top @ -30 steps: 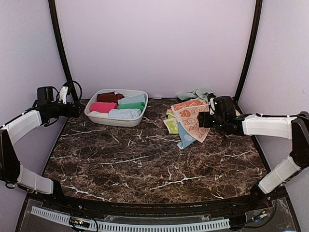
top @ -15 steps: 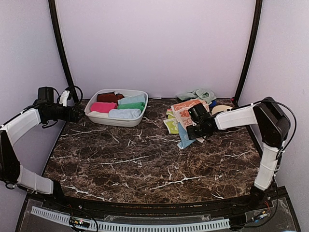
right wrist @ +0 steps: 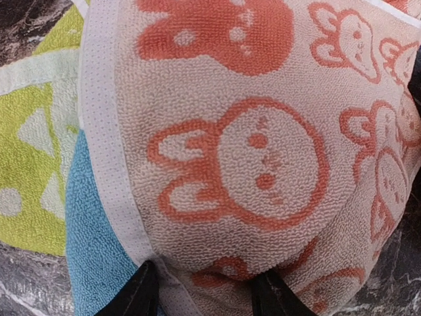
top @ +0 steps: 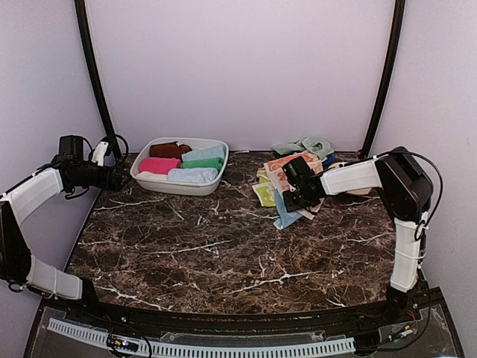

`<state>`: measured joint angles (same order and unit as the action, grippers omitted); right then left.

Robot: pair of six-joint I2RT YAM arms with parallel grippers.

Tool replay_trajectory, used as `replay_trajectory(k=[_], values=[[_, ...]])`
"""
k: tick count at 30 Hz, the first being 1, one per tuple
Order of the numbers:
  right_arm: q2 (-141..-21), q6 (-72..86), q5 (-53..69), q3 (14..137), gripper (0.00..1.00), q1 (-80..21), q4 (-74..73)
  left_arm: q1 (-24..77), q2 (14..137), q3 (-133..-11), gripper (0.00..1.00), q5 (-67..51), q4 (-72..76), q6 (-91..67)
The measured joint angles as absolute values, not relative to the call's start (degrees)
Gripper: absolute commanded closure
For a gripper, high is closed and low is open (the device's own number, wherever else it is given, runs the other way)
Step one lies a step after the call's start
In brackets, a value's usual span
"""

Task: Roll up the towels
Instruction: Pick up the towel from the towel pile.

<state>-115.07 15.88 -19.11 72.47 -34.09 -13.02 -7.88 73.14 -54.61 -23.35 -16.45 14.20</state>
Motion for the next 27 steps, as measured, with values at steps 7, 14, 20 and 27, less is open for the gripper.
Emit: replay_trajectory(k=[7, 14, 20, 27], values=[[-115.33, 16.43, -18.24, 73.41, 0.98, -33.52, -14.31, -7.88, 73.14, -54.61, 0.01, -23.49, -16.47, 14.48], [-114.8, 16.45, -17.85, 75.16, 1.0, -32.88, -17.43, -7.88, 73.14, -54.61, 0.01, -23.57, -16.62, 14.57], [-110.28, 15.25, -18.33, 78.06, 1.0, -32.86, -20.67, -7.88, 73.14, -54.61, 0.01, -23.64, -16.91, 14.61], [-102.91, 13.98, -19.33, 81.25, 1.0, -32.86, -22.28, -7.88, 73.14, -54.74, 0.02, -24.47, -17.56, 14.59]])
